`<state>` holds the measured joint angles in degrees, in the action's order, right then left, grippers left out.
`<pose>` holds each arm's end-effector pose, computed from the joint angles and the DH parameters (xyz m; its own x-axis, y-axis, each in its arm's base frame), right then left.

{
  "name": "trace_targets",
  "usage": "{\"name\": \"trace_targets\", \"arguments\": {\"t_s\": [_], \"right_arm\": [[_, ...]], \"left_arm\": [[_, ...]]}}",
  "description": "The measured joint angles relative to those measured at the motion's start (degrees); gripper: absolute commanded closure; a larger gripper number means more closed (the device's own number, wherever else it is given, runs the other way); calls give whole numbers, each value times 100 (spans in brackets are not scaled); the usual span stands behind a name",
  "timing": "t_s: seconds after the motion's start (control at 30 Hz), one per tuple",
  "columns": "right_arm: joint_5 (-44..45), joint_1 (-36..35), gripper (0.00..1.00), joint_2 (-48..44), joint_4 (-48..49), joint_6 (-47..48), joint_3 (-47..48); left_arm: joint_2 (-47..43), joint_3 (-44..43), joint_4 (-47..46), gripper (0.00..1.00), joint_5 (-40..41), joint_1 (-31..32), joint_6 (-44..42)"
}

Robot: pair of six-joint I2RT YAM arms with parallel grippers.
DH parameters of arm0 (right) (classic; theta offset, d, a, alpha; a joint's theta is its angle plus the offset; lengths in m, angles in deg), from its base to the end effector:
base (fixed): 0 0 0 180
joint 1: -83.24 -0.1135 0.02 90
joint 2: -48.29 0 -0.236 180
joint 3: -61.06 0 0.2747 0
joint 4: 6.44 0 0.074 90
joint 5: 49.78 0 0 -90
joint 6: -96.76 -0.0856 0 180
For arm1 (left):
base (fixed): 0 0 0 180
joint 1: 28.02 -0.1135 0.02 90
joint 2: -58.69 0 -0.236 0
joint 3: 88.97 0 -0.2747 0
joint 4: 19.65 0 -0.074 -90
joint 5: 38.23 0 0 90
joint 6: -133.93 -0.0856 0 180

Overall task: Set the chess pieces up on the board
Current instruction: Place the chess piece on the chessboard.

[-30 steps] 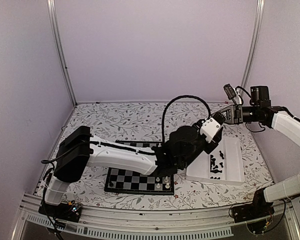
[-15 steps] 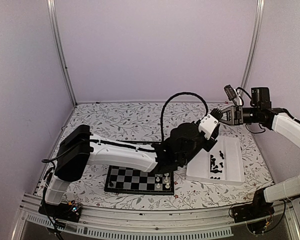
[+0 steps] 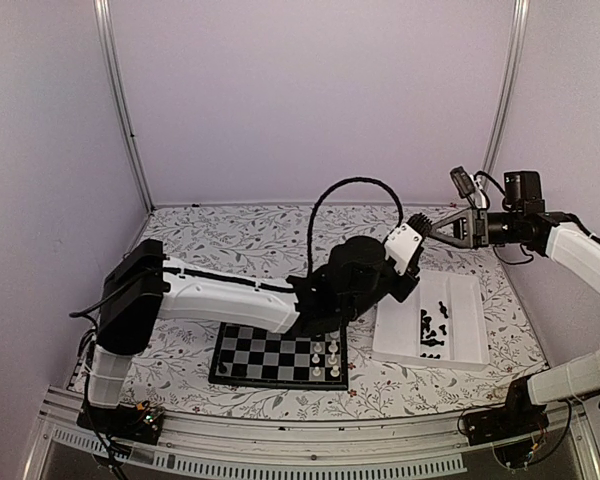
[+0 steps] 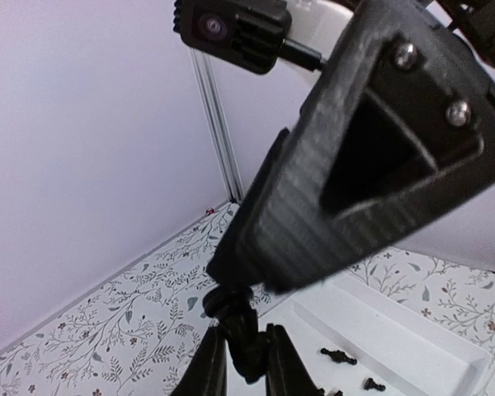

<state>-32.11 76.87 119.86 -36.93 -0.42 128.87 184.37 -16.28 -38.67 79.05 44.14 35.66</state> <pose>0.2912 0.1146 0.2631 -0.6570 -0.0352 -0.7531 -0.7401 0.2204 0.6354 0.2115 -0.5291 0.2203 0.1049 0.0912 -0.9903 0.6978 0.7027 0.1387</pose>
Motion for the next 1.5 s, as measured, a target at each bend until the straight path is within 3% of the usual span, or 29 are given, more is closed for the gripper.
{"name": "trace_targets", "arguments": {"t_s": [0.13, 0.3, 0.43, 0.73, 1.13, 1.5], "right_arm": [[46, 208, 27, 94, -621, 595, 684], [387, 339, 25, 142, -942, 1451, 1084], [802, 339, 25, 155, -973, 1952, 885], [1270, 339, 24, 142, -634, 2374, -144], [1482, 339, 25, 81, -490, 2898, -455], [1482, 339, 25, 81, -498, 3128, -461]], "left_arm": [[-529, 162, 1064, 96, -293, -138, 273], [-1526, 131, 3239, 95, -1187, -514, 953], [-2146, 219, 4870, 96, -2013, -1021, 1528], [-3176, 1360, 7206, 100, -2640, -1591, 2076], [-3169, 2214, 8784, 100, -2855, -1805, 2144], [-3344, 3152, 8776, 100, -3012, -2540, 2179]]}}
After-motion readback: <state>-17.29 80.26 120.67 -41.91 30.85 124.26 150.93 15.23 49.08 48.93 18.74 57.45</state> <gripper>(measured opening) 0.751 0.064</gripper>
